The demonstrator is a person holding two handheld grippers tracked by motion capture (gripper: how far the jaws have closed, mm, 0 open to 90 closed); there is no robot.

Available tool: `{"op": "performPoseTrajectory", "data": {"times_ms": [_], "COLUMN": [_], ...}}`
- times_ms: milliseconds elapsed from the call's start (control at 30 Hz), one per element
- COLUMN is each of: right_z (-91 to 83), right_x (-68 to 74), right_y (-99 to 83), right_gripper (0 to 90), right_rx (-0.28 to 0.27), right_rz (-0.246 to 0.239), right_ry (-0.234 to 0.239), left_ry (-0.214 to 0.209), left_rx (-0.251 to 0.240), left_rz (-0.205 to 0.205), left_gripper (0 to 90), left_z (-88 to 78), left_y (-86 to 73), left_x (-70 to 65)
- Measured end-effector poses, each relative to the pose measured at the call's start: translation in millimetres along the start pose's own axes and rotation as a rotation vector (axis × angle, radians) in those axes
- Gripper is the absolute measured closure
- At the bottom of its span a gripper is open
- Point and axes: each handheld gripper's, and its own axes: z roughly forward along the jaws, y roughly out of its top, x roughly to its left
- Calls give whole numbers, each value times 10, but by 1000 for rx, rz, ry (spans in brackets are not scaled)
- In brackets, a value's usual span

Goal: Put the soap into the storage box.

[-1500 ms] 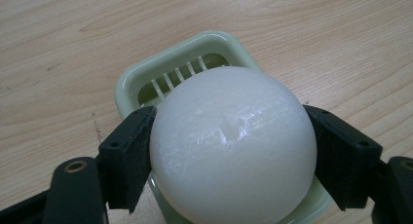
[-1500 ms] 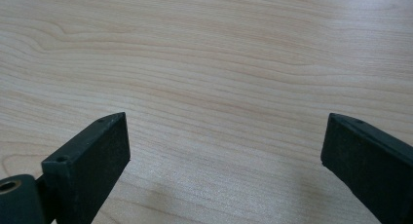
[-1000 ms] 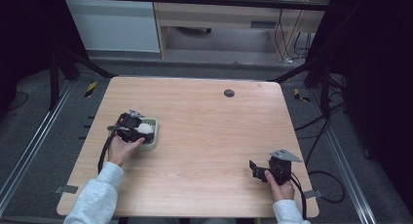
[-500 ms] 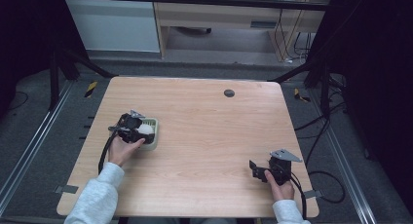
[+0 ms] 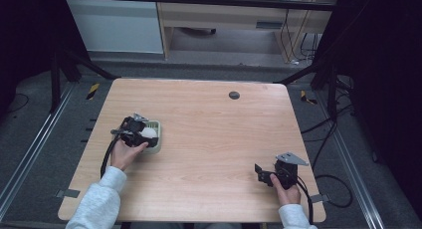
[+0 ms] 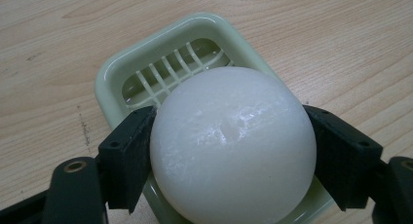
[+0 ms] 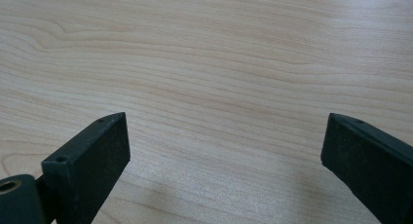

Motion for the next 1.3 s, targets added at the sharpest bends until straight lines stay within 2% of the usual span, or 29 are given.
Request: {"op": "performPoseTrajectory", "data": {"times_ms": [233,333,500,667,833,900,1267,1300], "right_z": [2,2,0,-2,-2,-3,-1,-1], "right_x": [0,1,2,2,2,3,0,-1], "right_y": [-1,-1,-1,-2,-2,-3,-3,-3], "right_gripper": [41,41,41,41,41,41,41,40], "right_rx": [2,2,2,0,0,-1,1,0], "right_rz": [-1,-1,-2,-4,-2,-3,0,0], "right_ry": [0,1,1,-1,-1,-1,-4,-4], "left_ry": [1,2,-3,-10,-13,-16,-7,-7], "left_rx": [-24,-63,-98,-130,-151,-163,-176,-182], "left_rz": [10,6,26,36,37,22,-8,-21], "left_gripper": [231,217,194,166,128,118,109,109], "left_z": [-34,-110,-240,-354,-463,-486,-567,-571], "left_y": [8,36,67,16,-114,-169,-602,-641], "left_x": [11,8,-39,-110,-164,-180,-231,-230]}}
